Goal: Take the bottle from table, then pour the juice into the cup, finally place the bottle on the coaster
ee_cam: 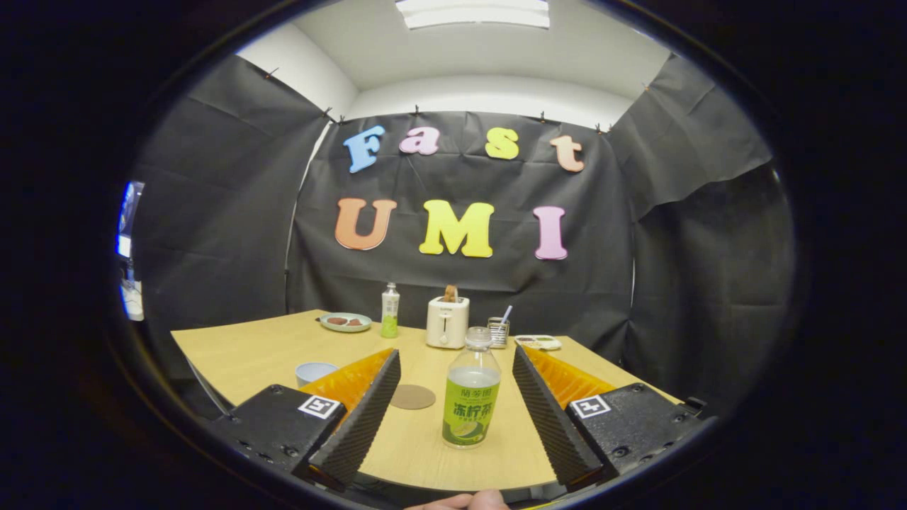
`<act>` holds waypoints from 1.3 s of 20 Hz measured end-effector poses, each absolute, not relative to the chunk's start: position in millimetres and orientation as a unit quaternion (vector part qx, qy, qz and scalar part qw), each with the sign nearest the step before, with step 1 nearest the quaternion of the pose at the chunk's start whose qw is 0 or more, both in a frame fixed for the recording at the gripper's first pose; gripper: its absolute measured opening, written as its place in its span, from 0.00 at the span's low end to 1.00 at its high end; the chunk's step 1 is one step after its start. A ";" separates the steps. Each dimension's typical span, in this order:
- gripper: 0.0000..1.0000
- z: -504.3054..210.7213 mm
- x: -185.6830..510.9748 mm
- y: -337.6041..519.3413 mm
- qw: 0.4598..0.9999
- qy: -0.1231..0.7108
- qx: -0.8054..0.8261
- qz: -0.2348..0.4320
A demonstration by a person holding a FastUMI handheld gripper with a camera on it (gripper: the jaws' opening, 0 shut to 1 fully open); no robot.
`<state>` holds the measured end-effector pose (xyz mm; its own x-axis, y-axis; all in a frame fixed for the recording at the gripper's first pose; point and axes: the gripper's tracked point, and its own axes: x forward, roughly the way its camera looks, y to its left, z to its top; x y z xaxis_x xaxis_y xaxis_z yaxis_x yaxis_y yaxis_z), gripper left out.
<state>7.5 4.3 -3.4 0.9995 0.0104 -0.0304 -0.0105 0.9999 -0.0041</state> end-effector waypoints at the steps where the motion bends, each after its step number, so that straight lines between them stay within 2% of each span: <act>1: 1.00 -3.5 7.6 4.5 1.000 0.015 -0.001 0.005; 26: 1.00 -19.5 18.5 7.1 0.998 0.058 0.009 0.033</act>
